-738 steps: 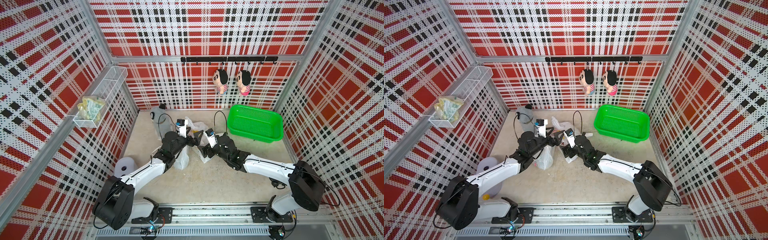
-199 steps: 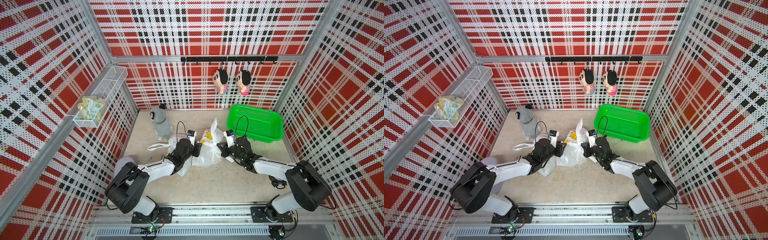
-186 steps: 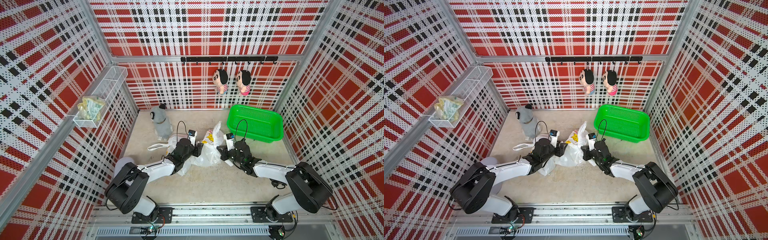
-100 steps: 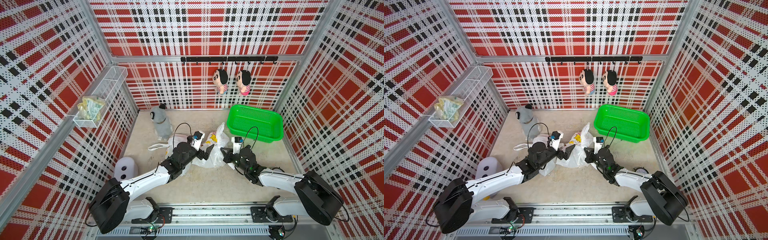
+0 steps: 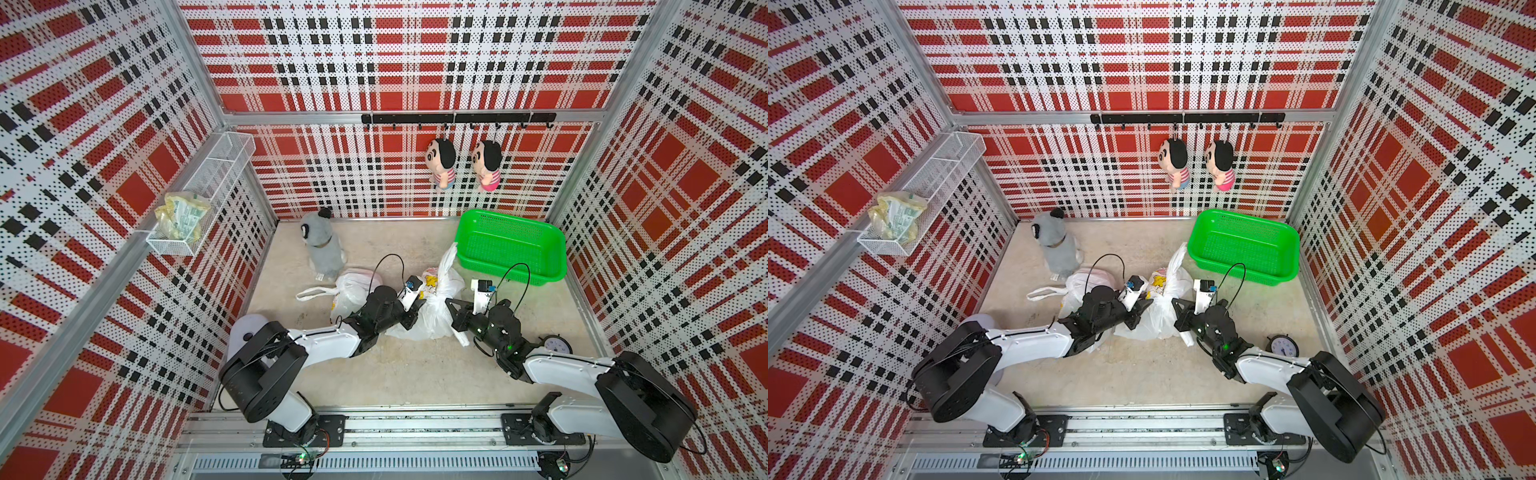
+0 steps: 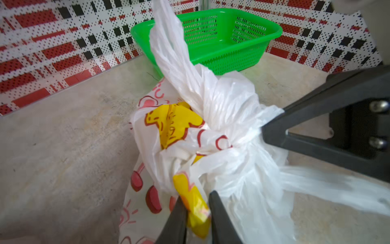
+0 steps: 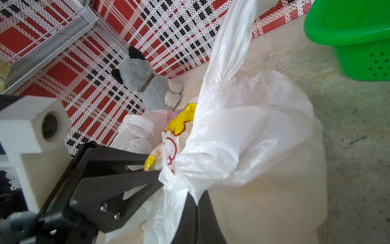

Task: Untie the knot of a plastic bag & take out the apple
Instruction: Untie the plastic bag at the center of the board.

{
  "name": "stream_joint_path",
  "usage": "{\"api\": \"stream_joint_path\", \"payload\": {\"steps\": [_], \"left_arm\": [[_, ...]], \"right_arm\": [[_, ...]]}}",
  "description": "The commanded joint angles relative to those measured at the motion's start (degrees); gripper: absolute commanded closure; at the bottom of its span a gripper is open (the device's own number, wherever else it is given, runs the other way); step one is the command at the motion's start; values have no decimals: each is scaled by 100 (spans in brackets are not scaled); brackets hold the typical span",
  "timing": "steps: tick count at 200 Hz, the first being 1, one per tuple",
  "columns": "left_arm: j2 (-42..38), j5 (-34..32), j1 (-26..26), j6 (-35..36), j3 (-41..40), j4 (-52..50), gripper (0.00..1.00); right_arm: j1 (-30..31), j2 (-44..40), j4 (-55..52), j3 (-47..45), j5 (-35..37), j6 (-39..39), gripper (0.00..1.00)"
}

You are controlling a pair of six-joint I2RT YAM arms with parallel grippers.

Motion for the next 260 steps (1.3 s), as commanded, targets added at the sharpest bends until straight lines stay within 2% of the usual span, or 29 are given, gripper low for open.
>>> {"api": "stream_joint_path", "payload": {"steps": [1,74,107,115,137,157,166,174,185,203,226,260], "left_arm": [[-184,287,154,-161,-44,517,98],[-324,412,582,-607,-370,899,100],[-388,296,725,-829,-558,1150,100],[-403,276,726,-852,-598,1196,100],[-390,332,696,-818,-601,1213,100],[-388,389,648,-768,-592,1200,100],[-420,390,617,-720,-601,1179,85],[-481,378,585,-640,-601,1120,76],[-632,279,511,-482,-586,1008,55],[-907,-39,279,-109,-498,697,35],[-1042,-352,-11,331,-314,322,22],[-725,-225,-187,769,9,-193,17]], "right_arm": [[-62,-256,1,-136,249,51,100],[-373,-1230,-1371,-304,1062,-265,100],[-936,-1566,-1904,-556,1435,-100,100],[-945,-1637,-1835,-586,1336,-256,100],[-912,-1585,-1667,-415,180,-944,100],[-804,-1691,-2211,-54,-192,-1714,76],[-796,-1803,-2496,80,-269,-2003,66],[-792,-1946,-2765,193,-238,-2196,56],[-785,-2131,-3036,307,-247,-2493,44],[-782,-2214,-3459,585,-192,-2916,34],[-788,-1946,-3776,963,-437,-3368,27],[-775,-1225,-3968,1463,-828,-3897,21]]}}
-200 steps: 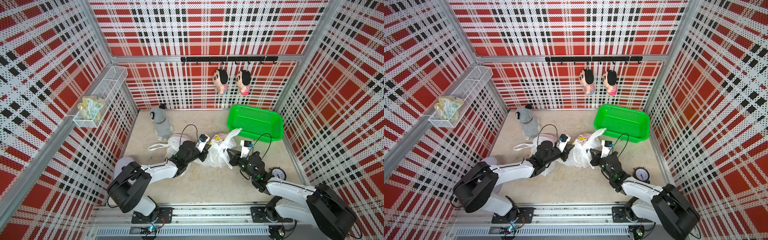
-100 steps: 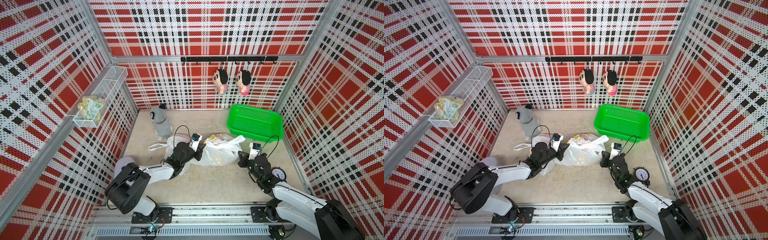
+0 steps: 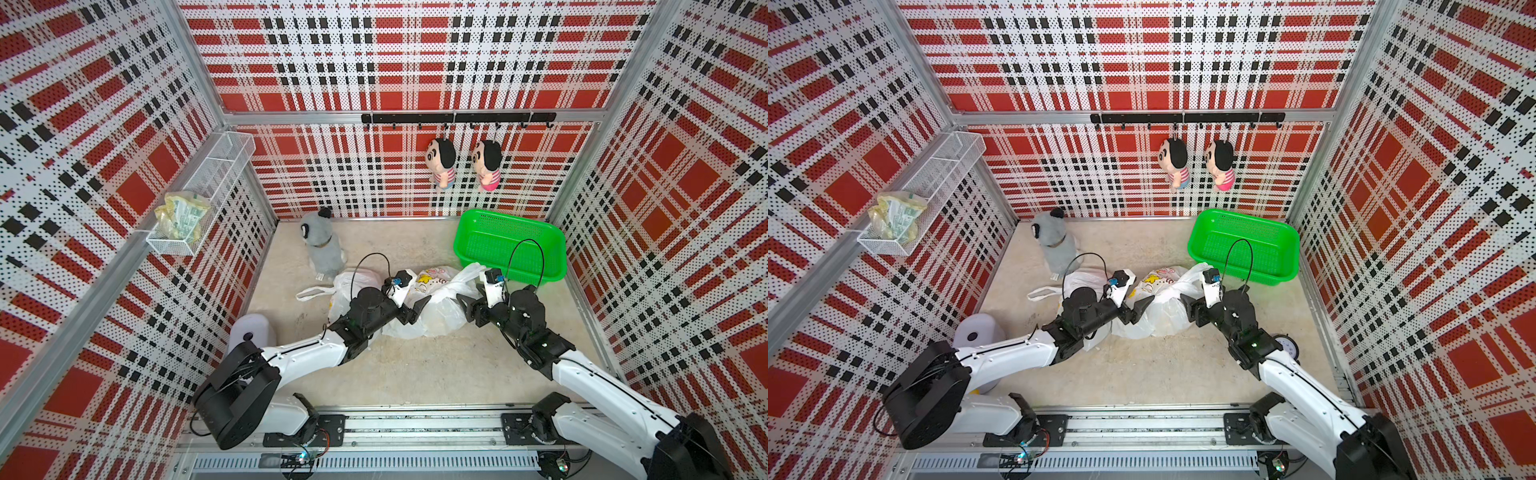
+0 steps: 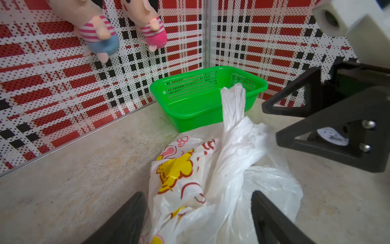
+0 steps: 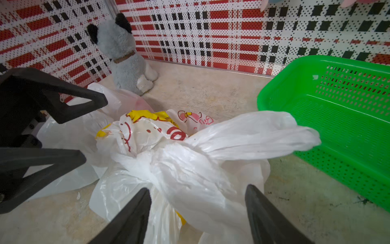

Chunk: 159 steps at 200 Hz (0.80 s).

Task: Untie the knot of a plastic bag & take out the apple
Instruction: Untie the plastic bag at the center of the board.

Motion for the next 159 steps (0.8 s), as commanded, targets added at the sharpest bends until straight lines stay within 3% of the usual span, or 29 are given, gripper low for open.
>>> {"api": "stream_joint_path", "payload": {"steps": [1,40,51,73,93,115,135,154,159], "left_arm": [[215,-42,-80,512,274,-564,17],[734,29,-129,762,661,-875,16],[920,49,-96,769,793,-931,23],[1119,290,56,647,926,-943,42],[1126,521,188,505,941,-884,66],[1020,691,314,395,890,-754,84],[867,907,497,151,788,-553,100],[674,993,675,-167,604,-281,100],[615,991,710,-221,560,-234,92]], "right_arm": [[43,430,-461,309,-343,-652,21],[52,1106,-408,633,-65,-791,22],[47,1211,-298,693,158,-641,34],[50,1138,36,635,471,-285,68],[53,794,525,299,744,74,82],[24,357,879,-6,958,443,88],[-42,8,987,-202,1249,788,86],[-158,-324,1188,-450,1501,1164,86],[-181,-396,1259,-504,1467,1228,87]]}}
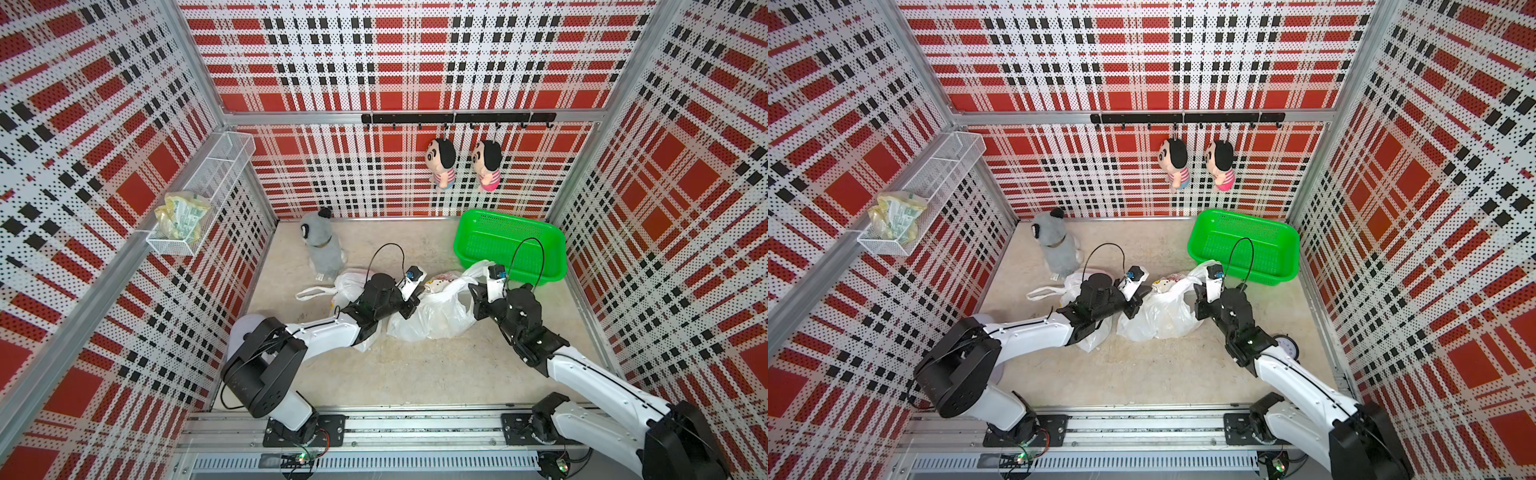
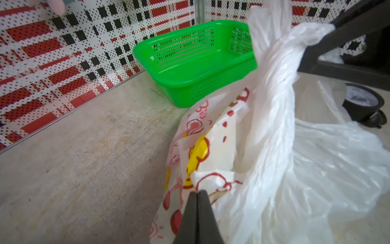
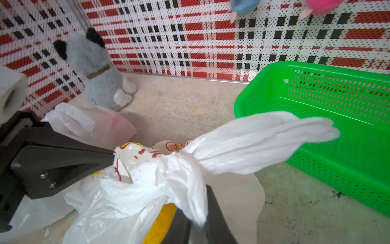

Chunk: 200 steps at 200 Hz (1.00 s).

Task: Untie the knot of a plastic bag & take out the apple
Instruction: Untie the plastic bag at the center of the board.

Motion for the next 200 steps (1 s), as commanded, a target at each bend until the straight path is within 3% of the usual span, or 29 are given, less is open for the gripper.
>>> {"api": "stream_joint_path", "payload": {"steps": [1,13,34,45,59,77,101,111,124,150,157,180,200], "left_arm": [[-370,236,192,-413,-189,485,91],[-548,228,152,-392,-267,526,85],[-818,55,-189,-85,-316,534,58],[-906,-25,-428,125,-333,534,40],[-837,-26,-694,335,-253,536,27],[-537,-42,-898,526,-33,424,19],[-19,-116,-957,576,293,376,18],[167,-283,-957,566,418,378,21],[377,-498,-922,452,623,402,32],[439,-751,-717,66,713,493,90],[337,-667,-606,-52,593,628,99],[-14,-172,-183,-359,106,1284,100],[-121,-178,25,-368,131,1279,100]], "right_arm": [[-150,-377,528,-251,417,634,87],[-174,-458,765,-343,158,749,88],[-175,-310,1159,-362,-481,1028,89],[-171,-180,1372,-367,-733,1207,89],[-174,-61,1636,-393,-911,1392,89],[-169,-8,1847,-419,-980,1573,90],[-173,34,2012,-461,-1100,1711,90],[-174,44,2048,-467,-1158,1711,91],[-171,44,2034,-491,-1178,1711,91],[-175,-90,1807,-613,-806,1711,92],[-186,-150,1649,-615,-627,1711,92],[-457,-287,1281,-575,-295,1711,93],[-838,-273,1326,-524,-410,2008,93]]}}
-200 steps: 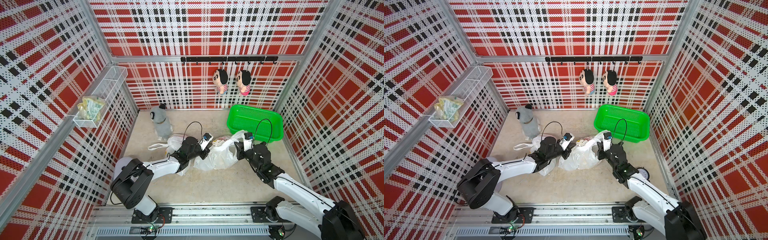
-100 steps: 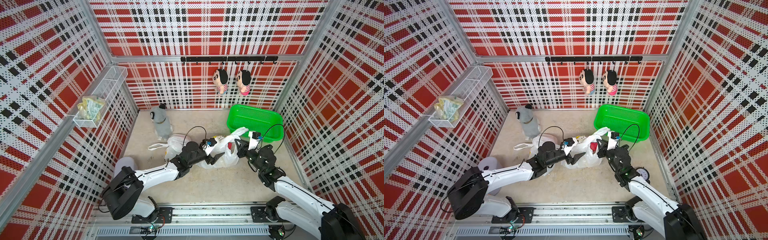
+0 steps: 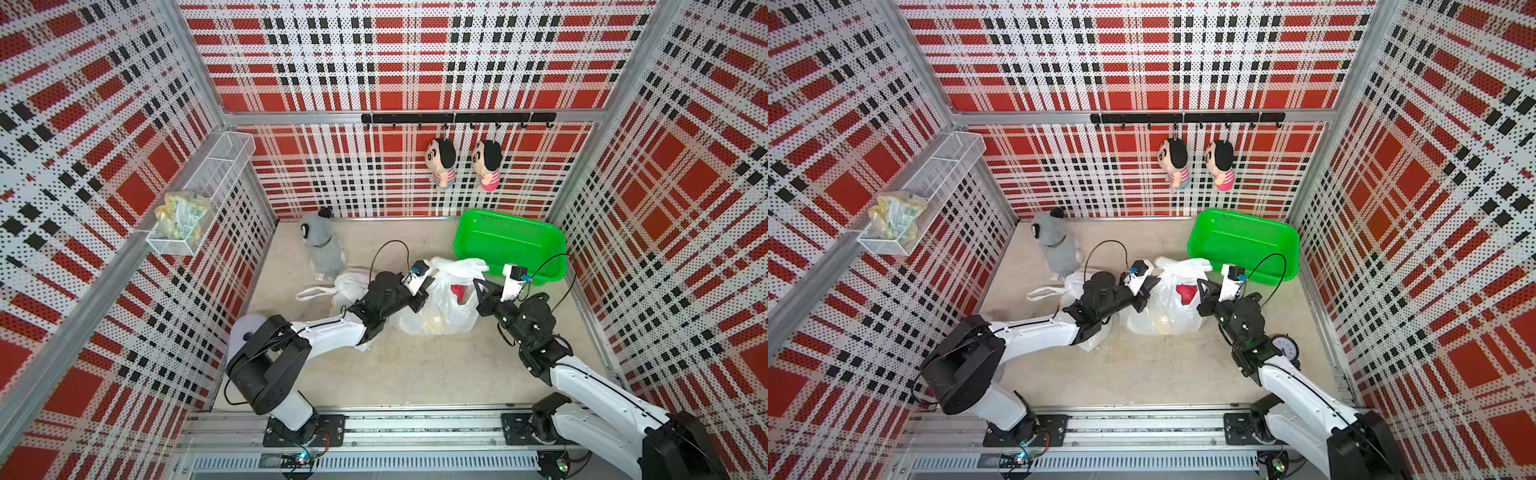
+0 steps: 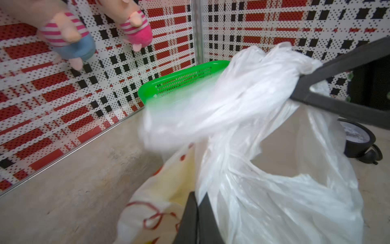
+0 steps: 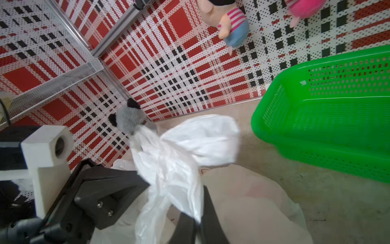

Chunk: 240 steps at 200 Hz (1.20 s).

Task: Untie the knot of a plastic bag & take out the apple
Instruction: Untie the plastic bag at the center of the board.

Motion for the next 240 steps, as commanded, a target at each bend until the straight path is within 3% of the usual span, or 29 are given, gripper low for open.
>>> {"api": "stream_joint_path", "payload": {"steps": [1,37,58,81,98,112,126,129,134,151,176,201,228,240], "left_arm": [[-259,155,260,-242,-47,432,100],[-247,905,889,-641,337,843,100],[-374,1160,979,-663,574,846,100],[-787,1306,952,-555,-172,1267,100],[-1057,1428,907,-570,-975,1799,75],[-1311,1330,861,-679,-1371,1847,41],[-1654,1260,785,-922,-1659,1839,24],[-1746,1231,743,-946,-1719,1835,18],[-1865,1181,649,-941,-1808,1808,0],[-2218,547,49,-600,-1922,1454,2],[-2251,-996,-734,-3,-1743,955,2],[-2022,-996,-856,69,-1267,723,2],[-1330,-1637,-1109,465,-521,556,2],[-1021,-1507,-1114,537,-208,506,2]], "right_arm": [[-381,-89,-108,38,197,289,93],[-697,30,459,224,355,650,93],[-696,252,835,508,-22,735,92],[-548,496,1545,165,-202,978,92],[-247,747,1968,-219,-167,868,90],[-104,780,1939,-411,-414,778,88],[62,548,1879,-748,-75,808,87],[78,488,1872,-804,-24,809,87],[105,383,1832,-885,23,809,87],[196,-32,1387,-1033,249,812,85],[288,-325,1244,-1220,442,796,83],[297,-328,1302,-1295,454,892,82],[310,-290,1416,-1336,467,980,81],[312,-320,1410,-1352,492,1006,80]]}}
